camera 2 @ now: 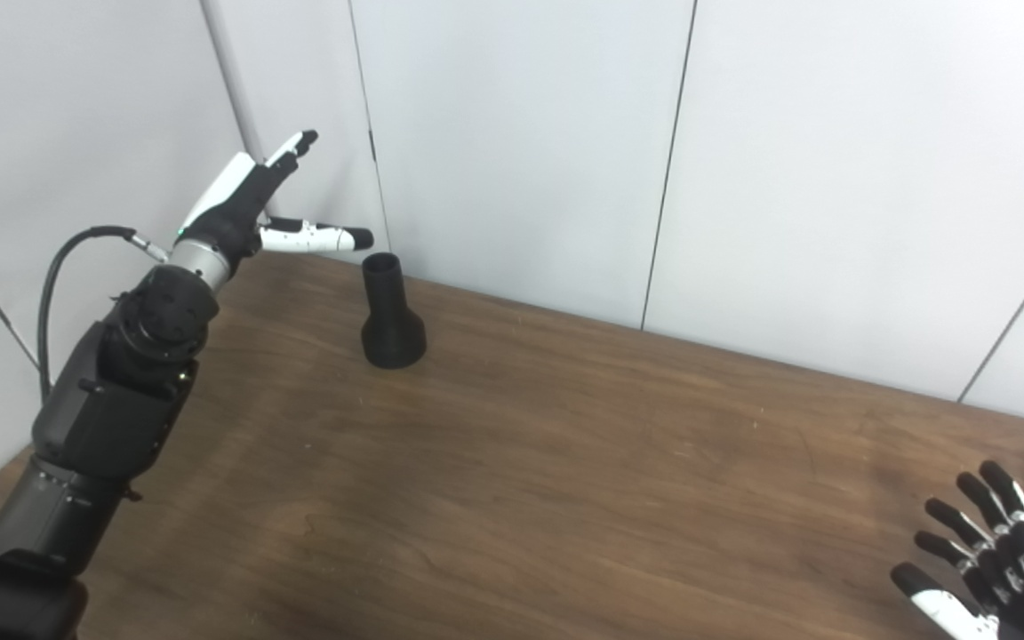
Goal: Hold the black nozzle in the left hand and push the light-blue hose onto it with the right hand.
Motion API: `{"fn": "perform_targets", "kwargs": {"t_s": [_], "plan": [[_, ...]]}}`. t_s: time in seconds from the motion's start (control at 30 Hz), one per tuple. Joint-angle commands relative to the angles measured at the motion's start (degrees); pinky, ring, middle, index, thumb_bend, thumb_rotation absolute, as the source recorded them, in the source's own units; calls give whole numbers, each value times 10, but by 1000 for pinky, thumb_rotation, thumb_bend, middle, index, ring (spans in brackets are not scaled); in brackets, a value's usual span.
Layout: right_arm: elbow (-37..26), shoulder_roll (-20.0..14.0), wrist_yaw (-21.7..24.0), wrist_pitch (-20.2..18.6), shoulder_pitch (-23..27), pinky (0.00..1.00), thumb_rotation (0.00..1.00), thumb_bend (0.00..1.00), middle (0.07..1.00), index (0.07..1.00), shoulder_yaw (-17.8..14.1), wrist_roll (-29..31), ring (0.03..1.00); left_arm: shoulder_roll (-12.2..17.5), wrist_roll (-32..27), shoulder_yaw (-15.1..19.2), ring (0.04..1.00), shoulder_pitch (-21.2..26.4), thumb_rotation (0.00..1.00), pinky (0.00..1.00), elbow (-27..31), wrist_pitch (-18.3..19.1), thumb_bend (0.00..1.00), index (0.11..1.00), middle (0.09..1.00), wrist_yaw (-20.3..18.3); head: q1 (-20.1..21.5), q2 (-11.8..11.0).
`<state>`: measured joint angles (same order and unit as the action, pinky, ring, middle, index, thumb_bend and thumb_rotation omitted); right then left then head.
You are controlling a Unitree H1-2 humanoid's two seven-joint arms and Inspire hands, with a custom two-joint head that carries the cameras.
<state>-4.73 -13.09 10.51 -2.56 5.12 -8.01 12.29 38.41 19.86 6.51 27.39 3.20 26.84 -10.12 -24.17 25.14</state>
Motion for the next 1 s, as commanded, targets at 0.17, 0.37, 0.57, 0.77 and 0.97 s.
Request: {"fn": "perform_targets", "kwargs": {"t_s": [0.17,0.37,0.57,0.77,0.97], "plan": [[-21,-9,-2,17,14,738,132,540,934,955,-8,5,846,6,23,-12,1000,11,395,1000,-11,0,1000,1000,993,-3,2,1],[-24,-9,0,17,13,722,140,551,928,950,-10,8,838,-2,22,-11,1000,2,387,1000,-30,0,1000,1000,985,-13,3,8],[-28,-8,2,15,11,716,145,558,925,946,-10,10,829,-13,23,-11,1000,-2,367,1000,-55,0,1000,1000,988,-10,2,10],[-29,-8,3,15,11,718,150,560,926,946,-8,9,835,-17,38,-19,1000,-7,364,1000,-65,1,1000,1000,999,-20,6,13],[-30,-10,4,14,10,713,154,566,923,943,-7,7,832,-18,36,-29,1000,-3,363,1000,-87,0,1000,1000,985,-26,7,15]]}}
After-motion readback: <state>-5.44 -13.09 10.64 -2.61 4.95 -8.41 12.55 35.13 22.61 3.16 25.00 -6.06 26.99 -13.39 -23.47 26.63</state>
